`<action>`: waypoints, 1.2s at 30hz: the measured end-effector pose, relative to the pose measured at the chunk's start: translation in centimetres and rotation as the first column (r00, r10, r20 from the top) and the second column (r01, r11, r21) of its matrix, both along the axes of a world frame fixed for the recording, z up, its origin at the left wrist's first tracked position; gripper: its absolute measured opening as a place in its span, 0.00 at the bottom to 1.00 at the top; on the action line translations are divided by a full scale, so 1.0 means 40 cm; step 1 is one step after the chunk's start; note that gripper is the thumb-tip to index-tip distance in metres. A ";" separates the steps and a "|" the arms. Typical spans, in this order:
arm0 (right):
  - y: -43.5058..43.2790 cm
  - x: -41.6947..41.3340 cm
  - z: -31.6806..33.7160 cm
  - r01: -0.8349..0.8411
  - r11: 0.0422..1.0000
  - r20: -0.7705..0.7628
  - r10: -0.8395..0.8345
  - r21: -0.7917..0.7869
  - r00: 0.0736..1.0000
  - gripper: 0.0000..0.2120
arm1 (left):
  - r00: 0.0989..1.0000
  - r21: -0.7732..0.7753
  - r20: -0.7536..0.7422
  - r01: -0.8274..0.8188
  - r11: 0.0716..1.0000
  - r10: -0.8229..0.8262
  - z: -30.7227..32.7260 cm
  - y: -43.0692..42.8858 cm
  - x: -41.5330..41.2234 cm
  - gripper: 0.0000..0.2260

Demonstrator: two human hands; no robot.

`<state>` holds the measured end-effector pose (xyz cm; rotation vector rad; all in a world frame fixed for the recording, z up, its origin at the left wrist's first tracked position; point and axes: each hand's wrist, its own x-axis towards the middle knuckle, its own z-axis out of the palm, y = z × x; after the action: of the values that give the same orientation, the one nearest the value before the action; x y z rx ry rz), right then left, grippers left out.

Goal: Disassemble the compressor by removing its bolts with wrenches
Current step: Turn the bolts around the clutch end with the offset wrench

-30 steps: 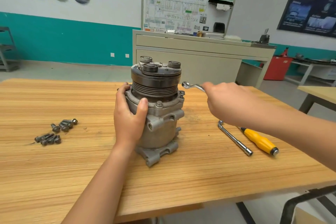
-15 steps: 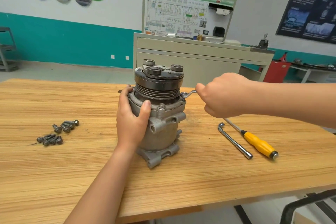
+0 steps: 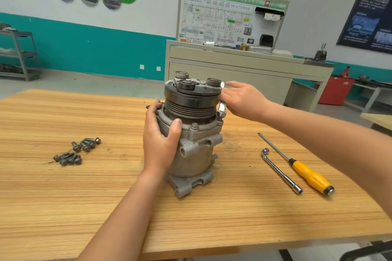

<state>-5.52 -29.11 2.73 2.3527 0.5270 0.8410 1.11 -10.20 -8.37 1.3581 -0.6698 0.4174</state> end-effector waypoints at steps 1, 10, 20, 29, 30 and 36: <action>0.000 -0.006 -0.010 -0.010 0.996 0.025 0.008 0.089 1.000 0.13 | 1.000 -0.004 -0.006 0.002 1.000 -0.002 0.000 0.000 0.000 0.27; 0.034 -0.178 -0.032 0.391 0.721 -0.172 -0.360 0.572 0.917 0.21 | 1.000 -0.001 -0.005 0.009 1.000 -0.009 0.000 -0.001 0.004 0.28; 0.108 -0.163 -0.016 0.646 0.720 -0.426 -0.517 0.253 0.743 0.10 | 1.000 0.020 -0.003 0.028 0.999 -0.028 0.002 0.006 0.003 0.25; 0.084 -0.123 0.064 0.536 0.780 -0.275 -0.620 -0.323 0.735 0.03 | 0.999 0.000 -0.022 0.033 0.999 -0.033 0.001 0.001 -0.001 0.26; 0.065 -0.113 0.074 0.492 0.786 -0.277 -0.601 -0.375 0.749 0.02 | 0.999 0.004 -0.021 0.032 0.999 -0.032 0.001 0.001 -0.001 0.27; 0.020 -0.035 0.062 0.319 0.904 -0.307 -0.401 -0.284 0.863 0.12 | 0.999 0.024 -0.016 0.041 0.999 -0.040 0.003 0.007 0.000 0.26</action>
<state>-6.94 -28.29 5.20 2.2951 0.2835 0.1638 1.09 -9.92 -8.25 1.3672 -0.6903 0.3671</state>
